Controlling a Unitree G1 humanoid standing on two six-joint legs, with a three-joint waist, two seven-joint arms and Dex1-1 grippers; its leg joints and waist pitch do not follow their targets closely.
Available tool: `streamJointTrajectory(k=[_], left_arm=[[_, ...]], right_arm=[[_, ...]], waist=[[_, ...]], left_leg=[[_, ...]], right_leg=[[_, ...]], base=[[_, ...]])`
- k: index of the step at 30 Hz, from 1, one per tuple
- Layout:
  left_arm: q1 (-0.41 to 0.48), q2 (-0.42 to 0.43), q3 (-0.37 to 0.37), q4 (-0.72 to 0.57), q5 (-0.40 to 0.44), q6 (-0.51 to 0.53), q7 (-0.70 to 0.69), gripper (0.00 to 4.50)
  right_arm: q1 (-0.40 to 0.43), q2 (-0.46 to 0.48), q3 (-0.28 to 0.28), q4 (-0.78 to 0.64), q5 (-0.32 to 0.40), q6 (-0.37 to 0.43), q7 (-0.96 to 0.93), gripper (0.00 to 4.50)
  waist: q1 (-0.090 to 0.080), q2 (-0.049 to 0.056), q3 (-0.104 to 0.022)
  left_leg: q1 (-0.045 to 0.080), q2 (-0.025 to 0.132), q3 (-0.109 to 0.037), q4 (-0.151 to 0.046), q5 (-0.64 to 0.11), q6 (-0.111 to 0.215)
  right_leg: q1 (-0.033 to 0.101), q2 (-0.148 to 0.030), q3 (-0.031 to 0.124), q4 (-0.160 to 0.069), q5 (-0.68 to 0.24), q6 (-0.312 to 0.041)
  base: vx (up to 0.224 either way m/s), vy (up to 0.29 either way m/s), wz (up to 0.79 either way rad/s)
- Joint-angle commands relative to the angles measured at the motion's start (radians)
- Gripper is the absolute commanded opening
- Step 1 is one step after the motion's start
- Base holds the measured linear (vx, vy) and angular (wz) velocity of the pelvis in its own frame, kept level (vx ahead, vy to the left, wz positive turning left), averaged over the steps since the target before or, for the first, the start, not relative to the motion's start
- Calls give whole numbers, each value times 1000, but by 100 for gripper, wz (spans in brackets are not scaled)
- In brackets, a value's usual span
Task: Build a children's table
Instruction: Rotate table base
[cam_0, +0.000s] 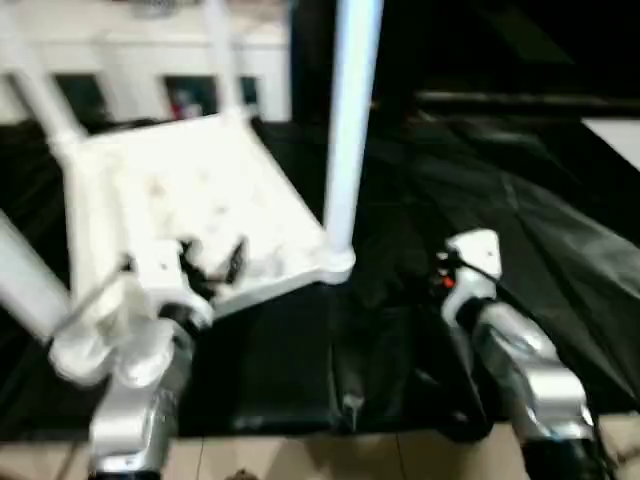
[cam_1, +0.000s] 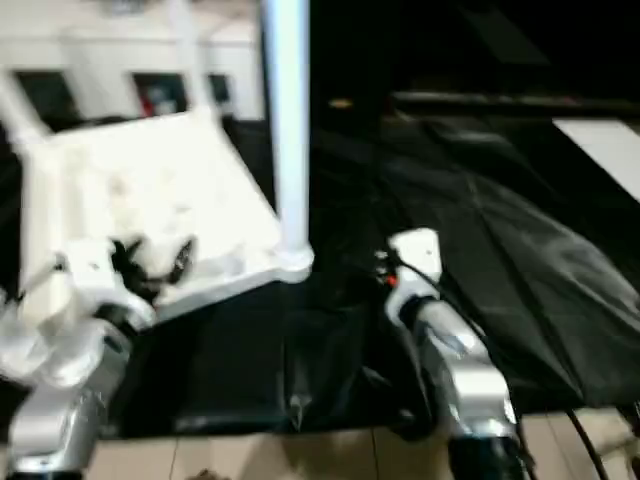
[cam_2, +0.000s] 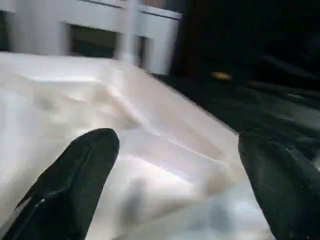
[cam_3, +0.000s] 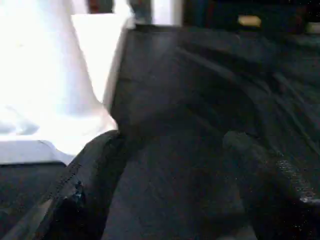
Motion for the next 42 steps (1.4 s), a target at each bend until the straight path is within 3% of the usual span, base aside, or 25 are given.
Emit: streamJointTrajectory(k=[1,2,3,4,5,7,10,14,15,16,17,18,19,20,24,25,26,27,29,30,33,34,36,39,42], left_arm=[[6,2,-21,-17,47,45,60,441],[8,13,-30,-13,60,37,53,441],[8,13,-30,-13,60,37,53,441],[16,27,-42,-22,68,37,38,441],[19,32,-45,-30,71,58,33,441],[21,36,-49,-39,52,61,-2,441],[24,28,-50,-47,35,65,-23,441],[31,41,-72,-60,46,84,-30,441],[33,41,-74,-61,47,87,-31,441],[36,41,-75,-65,49,91,-35,441],[38,40,-73,-68,49,95,-37,441],[41,40,-73,-71,47,101,-40,441],[43,41,-74,-73,46,105,-42,441],[45,42,-76,-74,46,107,-44,441],[51,41,-74,-78,42,110,-34,441],[55,40,-73,-81,40,111,-32,441],[56,40,-73,-82,40,111,-32,441],[59,39,-71,-84,39,114,-31,441],[60,36,-62,-85,41,115,-27,441],[60,36,-61,-85,41,115,-27,441],[61,38,-58,-87,41,119,-25,441],[62,40,-57,-88,40,122,-25,441],[63,41,-55,-89,41,125,-26,441],[56,53,-52,-78,45,133,-35,441],[34,73,-47,-57,47,135,-53,441]], right_arm=[[-8,-3,-14,-16,9,16,-19,348],[-10,-9,-5,-10,1,14,-13,348],[-10,-9,-5,-10,1,14,-13,348],[-9,-19,13,-3,-15,7,1,348],[-7,-21,18,-2,-19,4,2,348],[-3,-18,13,-3,-14,6,-5,348],[-4,-13,4,-2,0,13,-11,348],[-7,-21,32,0,0,15,10,348],[-6,-29,48,1,-9,11,19,348],[-2,-32,62,0,-13,15,35,348],[-1,-32,70,-1,-17,14,40,348],[-1,-32,76,0,-22,15,41,348],[-1,-34,84,2,-28,8,45,348],[0,-36,89,3,-31,4,48,348],[-5,-31,74,8,-26,0,20,348],[-6,-34,74,9,-22,2,24,348],[-6,-36,75,9,-21,3,25,348],[-6,-38,75,9,-19,1,29,348],[-8,-42,76,9,-18,-3,34,348],[-9,-42,75,10,-18,-3,35,348],[-12,-43,70,11,-19,-4,34,348],[-13,-42,67,10,-19,-3,31,348],[-14,-42,67,8,-16,-3,28,348],[-18,-51,81,13,-21,-12,31,348],[-23,-52,87,17,-27,-16,34,348]], waist=[[-9,27,-56],[4,26,-57],[17,-18,-49],[60,-65,-49],[97,-66,-56],[111,-55,-53],[108,-15,-67],[84,3,-23],[106,40,-22],[159,30,-28],[138,4,-35],[114,-41,-36],[176,-67,-33],[201,-63,-34],[208,-5,-74],[179,22,-92],[127,29,-131],[114,17,-134],[108,11,-98],[97,6,-94],[77,-60,-47],[88,-72,-51],[96,-83,-66],[80,-26,-69],[52,-8,-108]], left_leg=[[66,189,-56,-164,-529,123],[53,163,-24,-159,-495,146],[43,37,75,-47,-458,141],[17,-47,128,150,-264,138],[-44,-36,99,117,-139,130],[-9,-24,79,47,-121,129],[52,40,58,-32,-175,140],[185,68,94,-38,-572,84],[102,233,39,-187,-858,80],[87,200,91,-219,-950,48],[154,169,103,-164,-890,81],[165,101,113,-90,-804,70],[16,-23,114,110,-326,144],[-20,-20,81,146,-182,162],[-12,-8,60,18,57,159],[58,47,11,-39,87,236],[256,178,-133,-26,104,487],[254,185,-143,-15,193,541],[125,90,-27,-59,192,501],[116,77,-11,-70,113,489],[54,-35,106,-70,-389,294],[86,-48,93,49,-330,193],[20,-34,58,96,-166,128],[40,-1,69,-36,39,99],[88,25,41,-5,383,123]], right_leg=[[-19,-42,69,35,-65,-109],[-14,-49,77,11,-55,-145],[-38,-62,100,-113,-158,-270],[0,-130,132,-189,-501,-197],[56,-139,180,-155,-530,-11],[46,-136,183,-150,-528,240],[28,-71,105,-151,-336,219],[4,-51,-13,-259,-729,160],[109,-47,-20,42,-438,99],[85,-20,19,129,-266,30],[73,-69,106,83,-390,42],[64,-94,150,-12,-559,60],[165,-192,252,-180,-753,158],[164,-176,284,-176,-689,186],[199,-50,160,-150,-120,105],[169,9,89,-88,-22,173],[-31,-6,67,90,-189,193],[-50,-19,74,117,-222,177],[-56,-1,65,154,-77,190],[-58,-1,66,139,-34,179],[22,-80,138,-119,-170,74],[54,-194,221,-206,-712,23],[127,-205,238,-191,-785,-59],[80,-90,133,-134,-306,-152],[18,-42,114,-34,308,-111]], base=[[14,-252,49],[14,-252,49],[3,-284,28],[30,-233,9],[30,-233,9],[-19,-184,8],[-52,-144,11],[-47,-68,7],[0,0,0],[92,-21,-3],[92,-21,-3],[114,-127,-7],[165,-135,-2],[165,-135,-2],[123,-43,17],[215,75,5],[215,75,5],[221,48,-9],[167,26,-11],[104,30,-6],[78,-65,-4],[99,-120,-4],[102,-90,-5],[97,-14,4],[135,48,5]])
